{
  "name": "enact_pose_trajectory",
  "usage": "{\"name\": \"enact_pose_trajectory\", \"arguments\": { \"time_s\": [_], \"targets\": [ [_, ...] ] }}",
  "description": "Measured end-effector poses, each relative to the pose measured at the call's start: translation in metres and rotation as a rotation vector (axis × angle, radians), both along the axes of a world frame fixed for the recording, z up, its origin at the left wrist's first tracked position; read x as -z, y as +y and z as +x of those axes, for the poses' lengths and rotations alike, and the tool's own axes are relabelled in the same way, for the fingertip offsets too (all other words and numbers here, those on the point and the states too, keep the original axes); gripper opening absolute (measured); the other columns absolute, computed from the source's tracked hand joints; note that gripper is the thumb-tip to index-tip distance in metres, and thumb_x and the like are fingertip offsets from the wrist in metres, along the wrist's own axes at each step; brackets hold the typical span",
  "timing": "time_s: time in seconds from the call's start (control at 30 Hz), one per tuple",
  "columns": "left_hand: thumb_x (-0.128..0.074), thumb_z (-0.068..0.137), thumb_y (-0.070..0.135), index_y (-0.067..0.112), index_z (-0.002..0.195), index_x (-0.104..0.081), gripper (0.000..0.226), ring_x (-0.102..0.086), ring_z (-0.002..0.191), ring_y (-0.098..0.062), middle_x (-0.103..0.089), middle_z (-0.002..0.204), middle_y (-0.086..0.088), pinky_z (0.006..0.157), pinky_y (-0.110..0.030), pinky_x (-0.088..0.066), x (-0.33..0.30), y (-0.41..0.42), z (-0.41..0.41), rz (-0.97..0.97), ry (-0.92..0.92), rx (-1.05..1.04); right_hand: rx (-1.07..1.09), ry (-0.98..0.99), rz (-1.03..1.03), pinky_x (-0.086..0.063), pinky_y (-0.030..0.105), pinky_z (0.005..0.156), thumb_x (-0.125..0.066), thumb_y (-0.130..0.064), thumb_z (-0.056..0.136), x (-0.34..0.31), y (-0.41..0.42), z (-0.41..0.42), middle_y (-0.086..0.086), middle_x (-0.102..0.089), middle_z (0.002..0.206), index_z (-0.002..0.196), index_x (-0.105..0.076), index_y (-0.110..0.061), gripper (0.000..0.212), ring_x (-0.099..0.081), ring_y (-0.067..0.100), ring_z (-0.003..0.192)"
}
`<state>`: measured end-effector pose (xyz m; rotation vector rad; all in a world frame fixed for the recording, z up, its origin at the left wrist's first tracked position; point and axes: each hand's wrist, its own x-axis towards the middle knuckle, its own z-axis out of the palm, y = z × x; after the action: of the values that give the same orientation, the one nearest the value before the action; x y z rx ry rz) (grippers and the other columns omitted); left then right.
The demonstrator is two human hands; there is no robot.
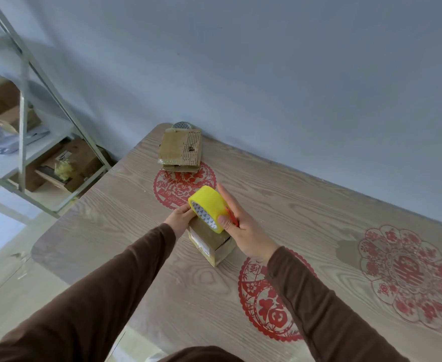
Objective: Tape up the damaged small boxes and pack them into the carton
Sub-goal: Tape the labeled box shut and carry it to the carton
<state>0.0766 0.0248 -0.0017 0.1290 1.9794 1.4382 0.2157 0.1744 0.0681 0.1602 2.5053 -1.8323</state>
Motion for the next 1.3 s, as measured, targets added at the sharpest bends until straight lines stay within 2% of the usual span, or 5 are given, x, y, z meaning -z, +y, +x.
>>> {"name": "enact_pose_trajectory", "arguments": {
  "time_s": [0.1, 0.5, 0.7, 1.13, 1.3],
  "targets": [
    [-0.048, 0.105, 0.011, 0.018, 0.094, -0.067, 0.023, -0.065, 0.062, 0.003, -0.072, 0.069, 0.016, 0.057, -0.01, -0.048, -0.001, 0.002, 0.004, 0.052, -0.037, -0.025, -0.008, 0.013, -0.006, -0.02, 0.015, 0.119, -0.047, -0.028, 0.106, 0.002, 0.003, 0.001, -0.023, -0.019, 0.164, 0.16, -0.016, -0.037, 0.063, -0.018, -0.008, 0.148],
    [-0.049, 0.105, 0.015, 0.016, 0.1, -0.069, 0.02, -0.069, 0.072, -0.004, -0.074, 0.085, 0.008, 0.067, -0.017, -0.055, 0.009, 0.0, -0.004, 0.08, -0.036, 0.004, -0.011, 0.009, -0.033, -0.023, 0.005, 0.111, -0.048, -0.026, 0.106, 0.005, 0.003, -0.002, -0.018, -0.018, 0.165, 0.159, -0.018, -0.035, 0.062, -0.021, -0.018, 0.141],
    [-0.047, 0.105, 0.009, 0.014, 0.097, -0.065, 0.021, -0.064, 0.057, 0.004, -0.071, 0.068, 0.016, 0.056, -0.01, -0.049, 0.011, 0.001, -0.001, 0.074, 0.001, -0.008, -0.019, 0.006, -0.037, -0.025, 0.008, 0.112, -0.049, -0.03, 0.105, 0.005, 0.002, -0.002, -0.018, -0.019, 0.165, 0.159, -0.019, -0.038, 0.062, -0.022, -0.013, 0.144],
    [-0.051, 0.105, 0.017, 0.022, 0.098, -0.068, 0.019, -0.066, 0.086, -0.015, -0.071, 0.096, 0.002, 0.082, -0.027, -0.054, 0.019, -0.002, -0.006, 0.066, 0.038, 0.037, 0.0, -0.019, -0.035, -0.028, 0.006, 0.109, -0.048, -0.028, 0.106, 0.003, 0.0, -0.002, -0.017, -0.019, 0.165, 0.157, -0.02, -0.045, 0.061, -0.026, -0.003, 0.146],
    [-0.05, 0.105, 0.016, 0.02, 0.1, -0.067, 0.018, -0.067, 0.086, -0.017, -0.071, 0.097, -0.001, 0.081, -0.026, -0.056, 0.021, -0.002, -0.007, 0.066, 0.041, 0.046, -0.009, -0.027, -0.007, -0.028, 0.009, 0.111, -0.046, -0.026, 0.107, -0.002, -0.003, -0.002, -0.017, -0.019, 0.165, 0.157, -0.018, -0.045, 0.061, -0.026, -0.005, 0.143]
  ]
}}
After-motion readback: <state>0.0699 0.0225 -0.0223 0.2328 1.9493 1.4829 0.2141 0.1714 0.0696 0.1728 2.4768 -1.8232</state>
